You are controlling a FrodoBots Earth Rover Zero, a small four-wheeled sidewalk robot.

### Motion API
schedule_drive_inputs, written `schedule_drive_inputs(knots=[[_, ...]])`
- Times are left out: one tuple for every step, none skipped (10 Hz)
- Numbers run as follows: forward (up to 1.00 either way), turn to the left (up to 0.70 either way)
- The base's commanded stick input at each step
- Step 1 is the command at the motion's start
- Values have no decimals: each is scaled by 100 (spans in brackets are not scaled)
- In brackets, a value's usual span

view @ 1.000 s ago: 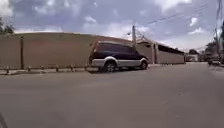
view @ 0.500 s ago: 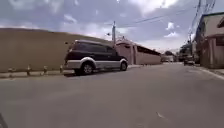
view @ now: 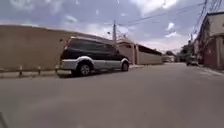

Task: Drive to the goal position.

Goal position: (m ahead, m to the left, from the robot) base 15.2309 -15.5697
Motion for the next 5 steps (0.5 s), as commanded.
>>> schedule_drive_inputs(knots=[[100,-39],[100,-39],[100,-23],[100,-4],[100,1]])
